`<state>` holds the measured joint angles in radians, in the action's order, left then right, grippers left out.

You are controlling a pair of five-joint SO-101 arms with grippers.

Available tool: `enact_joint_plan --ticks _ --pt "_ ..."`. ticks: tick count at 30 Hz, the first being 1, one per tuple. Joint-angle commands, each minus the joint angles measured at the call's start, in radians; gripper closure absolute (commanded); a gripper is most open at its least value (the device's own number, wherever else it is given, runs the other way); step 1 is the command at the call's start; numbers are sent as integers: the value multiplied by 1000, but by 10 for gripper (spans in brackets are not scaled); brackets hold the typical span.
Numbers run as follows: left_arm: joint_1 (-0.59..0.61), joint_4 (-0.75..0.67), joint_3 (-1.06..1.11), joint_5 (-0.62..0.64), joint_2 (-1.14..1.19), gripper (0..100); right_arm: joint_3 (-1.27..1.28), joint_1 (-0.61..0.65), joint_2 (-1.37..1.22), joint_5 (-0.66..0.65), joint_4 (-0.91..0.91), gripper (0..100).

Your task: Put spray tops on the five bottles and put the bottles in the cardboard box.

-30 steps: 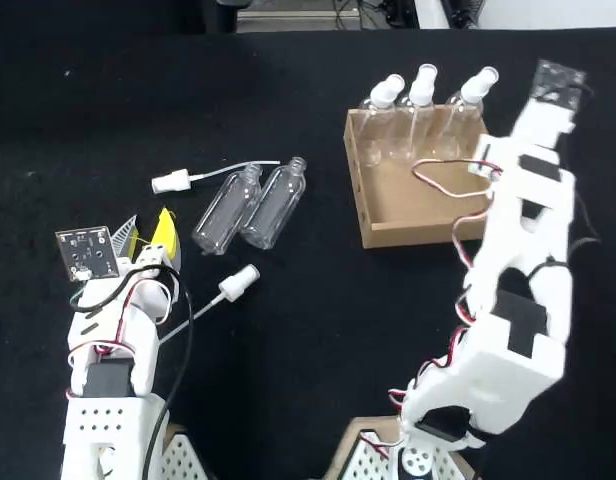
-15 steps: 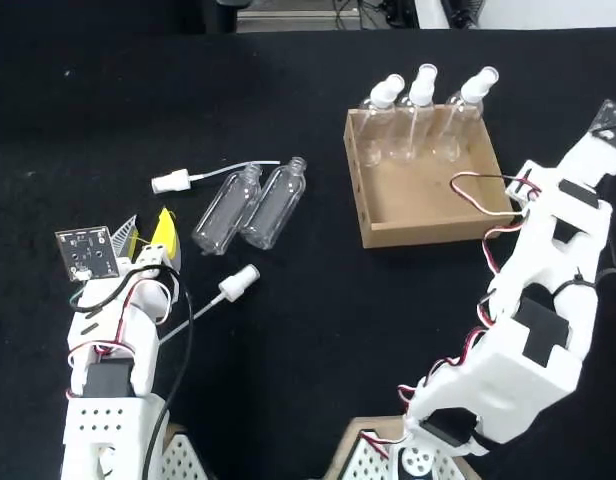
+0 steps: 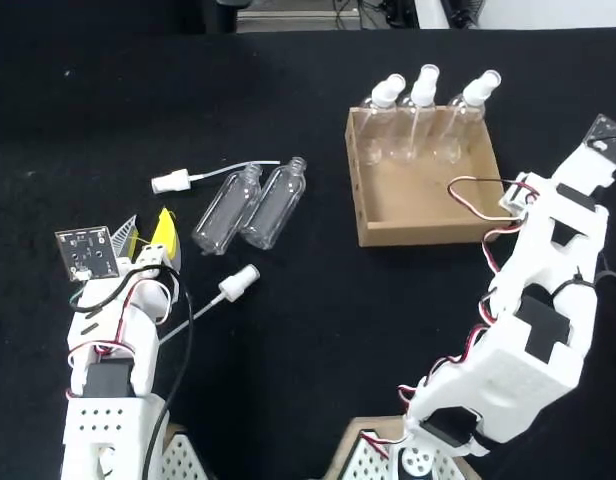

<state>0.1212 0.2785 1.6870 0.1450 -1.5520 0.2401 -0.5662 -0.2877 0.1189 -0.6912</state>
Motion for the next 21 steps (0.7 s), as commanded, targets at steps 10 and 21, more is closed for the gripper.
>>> enact_joint_plan --ticks 10,21 --pt "-12 2 21 2 -6 848 10 3 33 3 -72 988" --pt "-12 2 21 2 -6 848 77 -21 361 -5 -103 987"
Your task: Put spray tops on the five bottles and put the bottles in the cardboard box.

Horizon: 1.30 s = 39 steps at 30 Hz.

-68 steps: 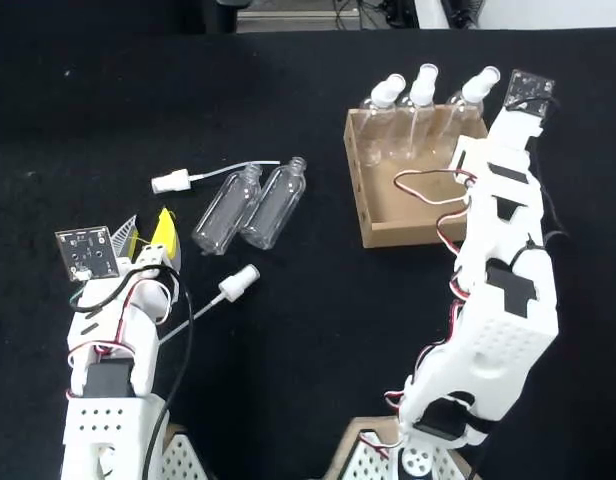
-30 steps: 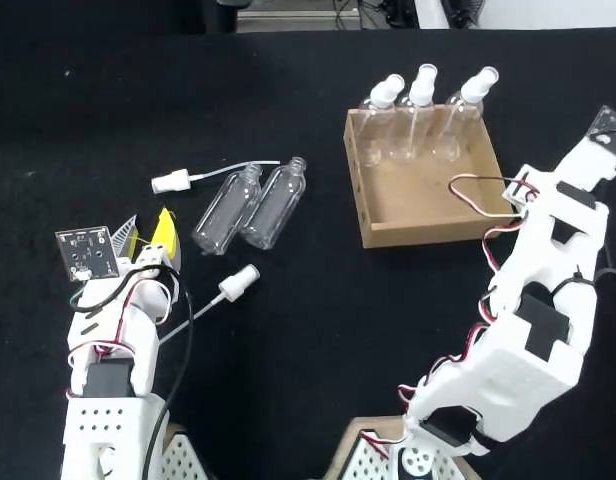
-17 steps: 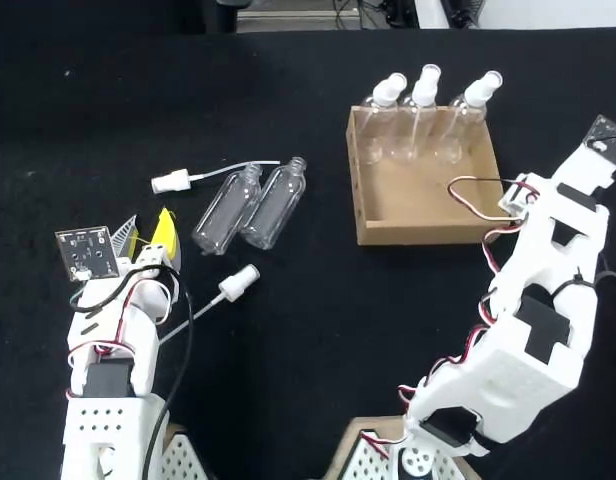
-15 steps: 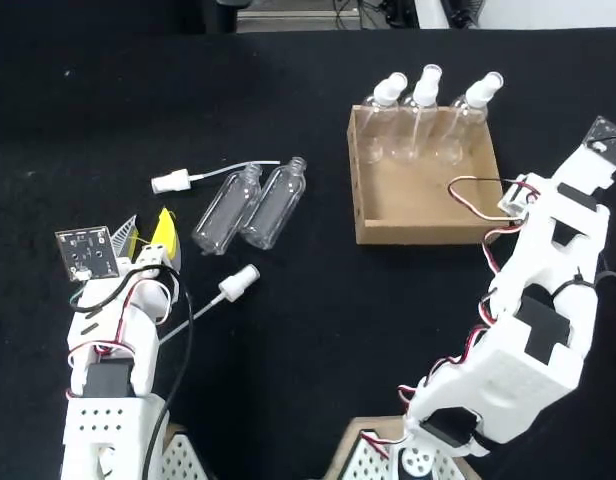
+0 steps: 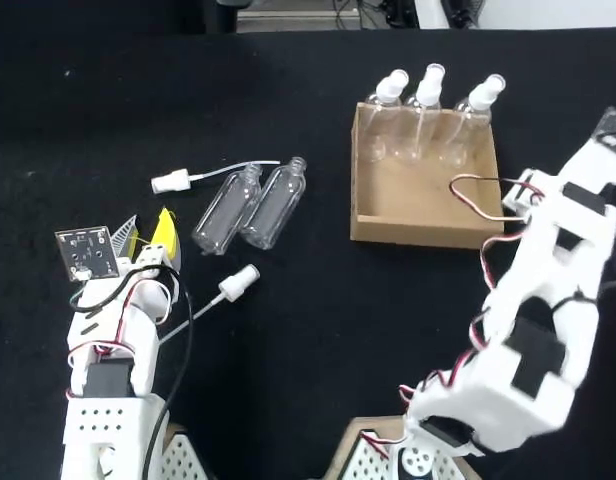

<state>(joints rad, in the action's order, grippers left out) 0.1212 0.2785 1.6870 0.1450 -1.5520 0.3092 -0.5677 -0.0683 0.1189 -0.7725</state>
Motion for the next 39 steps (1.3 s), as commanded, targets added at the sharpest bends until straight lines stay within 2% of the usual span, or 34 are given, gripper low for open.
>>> enact_joint_plan --ticks 1,5,8,17,20,23,26,29,34,39 --pt "-12 2 21 2 -6 848 25 -20 179 -5 -35 987" --pt "-12 2 21 2 -6 849 113 -12 328 -63 -138 987" --pt "-12 3 21 2 -6 850 185 54 444 -144 -215 986" --pt "-10 3 21 2 -6 850 341 404 720 -158 -328 985" --pt "-12 3 21 2 -6 850 401 578 754 -158 -324 985" --pt "-12 3 21 2 -6 850 449 760 759 -158 -252 985" --pt "-5 3 21 2 -6 851 487 881 759 -157 -149 985" --pt "-1 3 21 2 -11 851 490 936 757 -135 -74 985" --pt "50 3 21 2 -14 851 509 990 756 35 44 985" --pt "50 3 21 2 -14 851 567 1105 691 40 219 985"
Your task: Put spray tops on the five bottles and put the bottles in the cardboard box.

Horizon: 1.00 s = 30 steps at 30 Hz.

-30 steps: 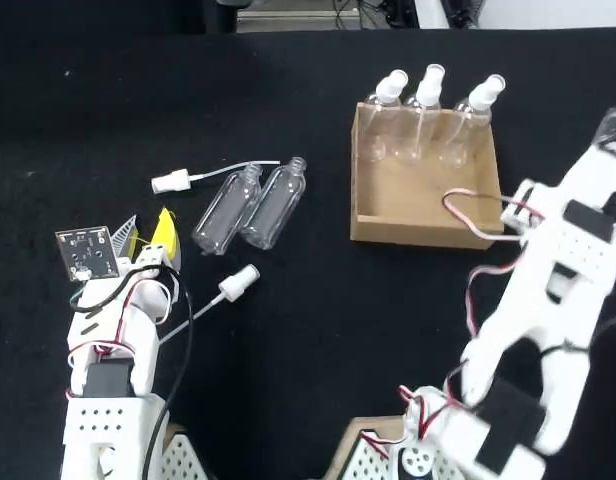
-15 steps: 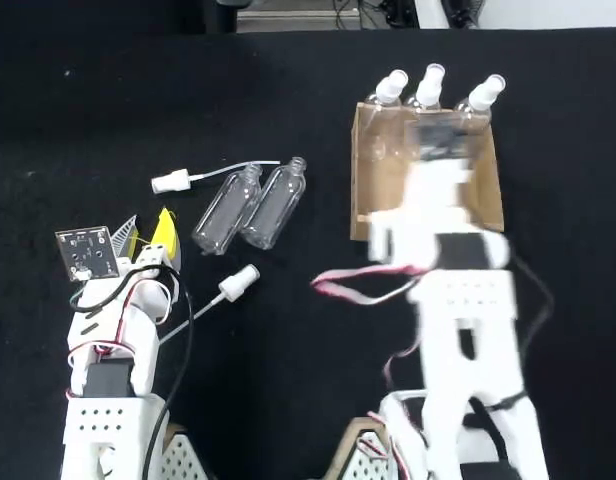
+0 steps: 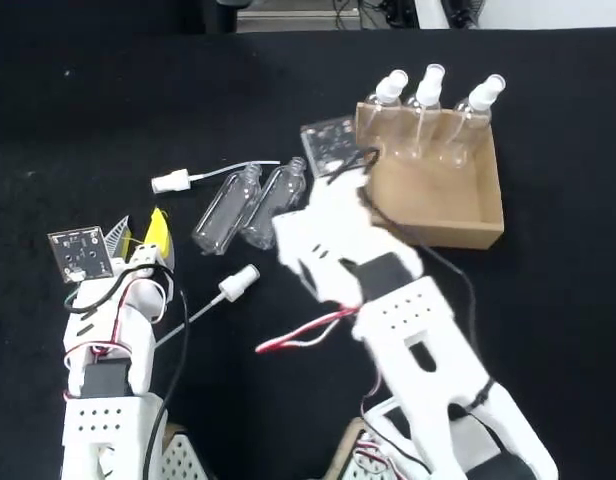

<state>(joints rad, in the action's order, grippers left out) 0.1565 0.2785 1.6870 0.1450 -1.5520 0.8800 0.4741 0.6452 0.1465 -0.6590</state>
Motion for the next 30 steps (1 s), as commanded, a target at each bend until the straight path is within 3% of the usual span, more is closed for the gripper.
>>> enact_joint_plan --ticks 1,8,13,18,21,30 --pt "19 3 21 3 -14 851 -10 78 -51 12 127 985" --pt "13 2 21 3 -14 851 -122 104 -297 21 147 985" --pt "19 -3 21 3 -14 850 -177 94 -321 106 141 982" --pt "12 5 21 3 -8 848 -214 77 -331 210 141 805" --pt "33 86 21 3 -14 848 -214 80 -331 239 149 751" --pt "81 315 21 2 -14 848 -214 26 -332 345 218 751"
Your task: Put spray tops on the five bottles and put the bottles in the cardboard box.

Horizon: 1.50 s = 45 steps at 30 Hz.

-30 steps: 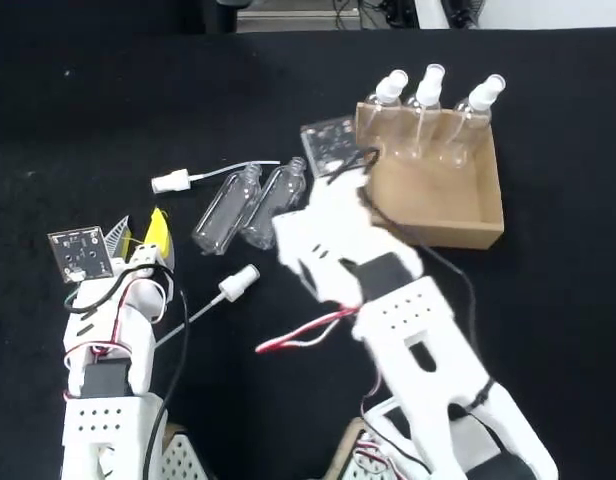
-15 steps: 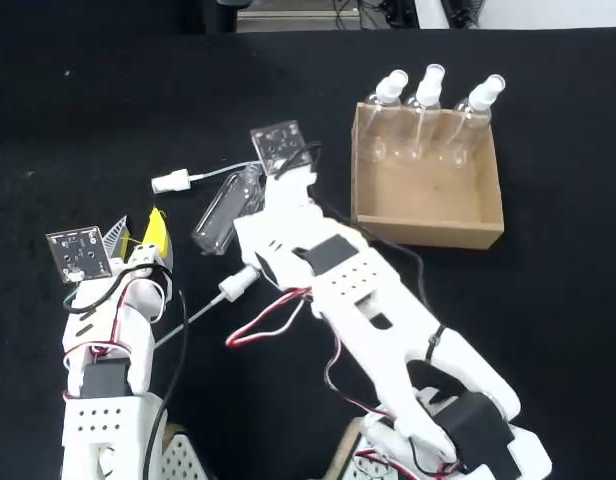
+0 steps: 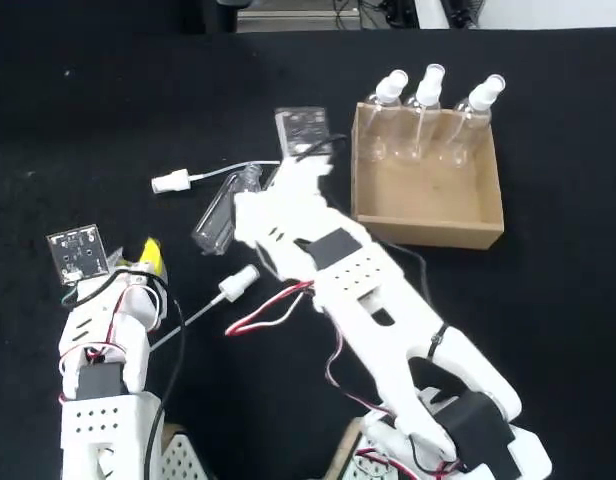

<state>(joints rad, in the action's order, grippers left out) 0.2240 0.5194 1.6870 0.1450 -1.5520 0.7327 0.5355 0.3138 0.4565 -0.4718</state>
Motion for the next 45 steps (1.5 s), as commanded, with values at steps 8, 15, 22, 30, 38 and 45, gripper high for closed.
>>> enact_joint_plan --ticks 8,15,22,30,38,45 --pt "13 282 21 2 -14 848 -188 -41 -194 41 23 751" --pt "13 430 16 8 -15 849 -237 -35 -274 41 23 751" --pt "13 430 16 9 -15 849 -236 -35 -278 49 -38 751" --pt "13 430 16 9 -15 849 -211 -37 -280 91 -60 749" --pt "13 430 16 9 -15 849 -206 -37 -280 91 -60 749" --pt "13 430 16 9 -15 849 -209 -37 -303 91 -57 749"
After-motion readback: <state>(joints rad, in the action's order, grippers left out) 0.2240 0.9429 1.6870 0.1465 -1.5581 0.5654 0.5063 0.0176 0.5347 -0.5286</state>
